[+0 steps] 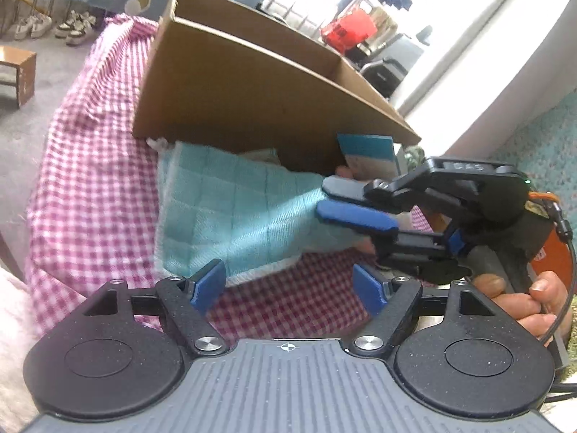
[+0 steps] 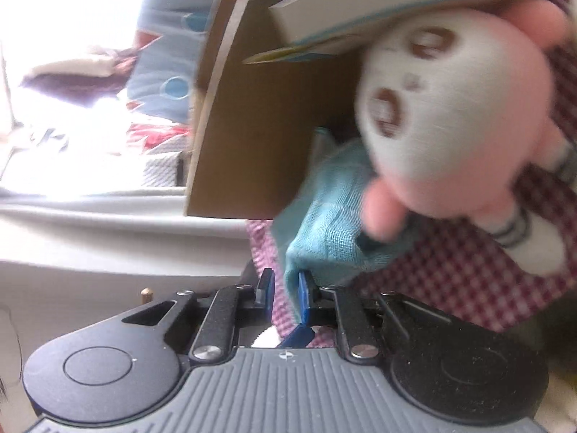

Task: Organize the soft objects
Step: 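Close the right gripper on the edge of the teal towel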

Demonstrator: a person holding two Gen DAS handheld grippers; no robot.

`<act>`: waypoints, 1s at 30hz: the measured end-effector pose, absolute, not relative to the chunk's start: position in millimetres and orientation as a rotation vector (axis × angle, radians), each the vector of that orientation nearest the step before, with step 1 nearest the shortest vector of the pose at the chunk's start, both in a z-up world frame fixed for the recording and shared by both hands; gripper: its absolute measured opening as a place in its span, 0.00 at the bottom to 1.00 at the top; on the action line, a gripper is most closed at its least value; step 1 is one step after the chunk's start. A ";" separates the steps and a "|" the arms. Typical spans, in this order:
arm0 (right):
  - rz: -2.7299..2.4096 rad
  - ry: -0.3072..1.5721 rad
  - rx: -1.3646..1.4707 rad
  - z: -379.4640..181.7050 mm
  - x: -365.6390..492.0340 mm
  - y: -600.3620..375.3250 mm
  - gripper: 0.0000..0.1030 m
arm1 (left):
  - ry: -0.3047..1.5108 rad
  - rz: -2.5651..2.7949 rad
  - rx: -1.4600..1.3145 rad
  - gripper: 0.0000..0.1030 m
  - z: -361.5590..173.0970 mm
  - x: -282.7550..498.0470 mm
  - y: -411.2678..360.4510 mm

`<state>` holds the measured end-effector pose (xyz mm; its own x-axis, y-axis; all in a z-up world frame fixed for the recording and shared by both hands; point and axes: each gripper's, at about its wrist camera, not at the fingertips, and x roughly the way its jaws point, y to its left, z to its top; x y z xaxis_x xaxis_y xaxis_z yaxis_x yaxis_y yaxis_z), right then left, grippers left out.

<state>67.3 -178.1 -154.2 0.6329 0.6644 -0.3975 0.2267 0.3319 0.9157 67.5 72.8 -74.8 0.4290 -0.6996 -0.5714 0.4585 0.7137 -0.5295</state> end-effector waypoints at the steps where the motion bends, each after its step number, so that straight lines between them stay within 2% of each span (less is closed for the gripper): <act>1: 0.360 0.873 1.225 -151.6 69.4 -178.1 0.14 | 0.849 -0.728 -0.311 0.75 -73.2 67.2 75.1; 7: 0.428 0.742 0.995 -121.2 83.3 -175.0 0.14 | 0.829 -0.689 -0.240 0.75 -68.8 69.9 70.4; 12: 0.397 0.811 0.886 -114.8 102.7 -178.3 0.17 | 0.855 -0.720 -0.228 0.75 -69.3 71.4 54.7; 14: 0.372 0.813 0.667 -93.5 112.5 -167.8 0.26 | 0.863 -0.751 -0.231 0.75 -71.5 72.2 49.8; 15: 0.369 0.813 0.560 -83.2 117.3 -162.2 0.47 | 0.871 -0.765 -0.234 0.76 -73.4 71.9 47.5; 16: 0.377 0.815 0.457 -73.0 122.0 -156.0 0.63 | 0.885 -0.777 -0.233 0.76 -75.8 72.6 44.4; 17: 0.393 0.823 0.376 -66.2 126.8 -150.1 0.67 | 0.899 -0.784 -0.228 0.76 -78.4 73.1 41.2; 23: 0.508 0.897 0.063 -62.9 156.8 -115.6 0.63 | 0.932 -0.798 -0.218 0.76 -86.7 70.4 31.3; 29: 0.591 0.961 -0.119 -84.8 150.7 -99.1 0.48 | 0.952 -0.784 -0.247 0.76 -95.9 75.0 31.2; 30: 0.598 0.963 -0.145 -86.6 149.7 -96.8 0.38 | 0.950 -0.783 -0.253 0.76 -96.6 75.1 32.8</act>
<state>149.7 -96.8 -86.6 0.4246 0.4135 -0.8055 -0.5385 0.8305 0.1425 75.1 32.8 -96.6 0.3365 -0.6977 -0.6324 0.4876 0.7036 -0.5169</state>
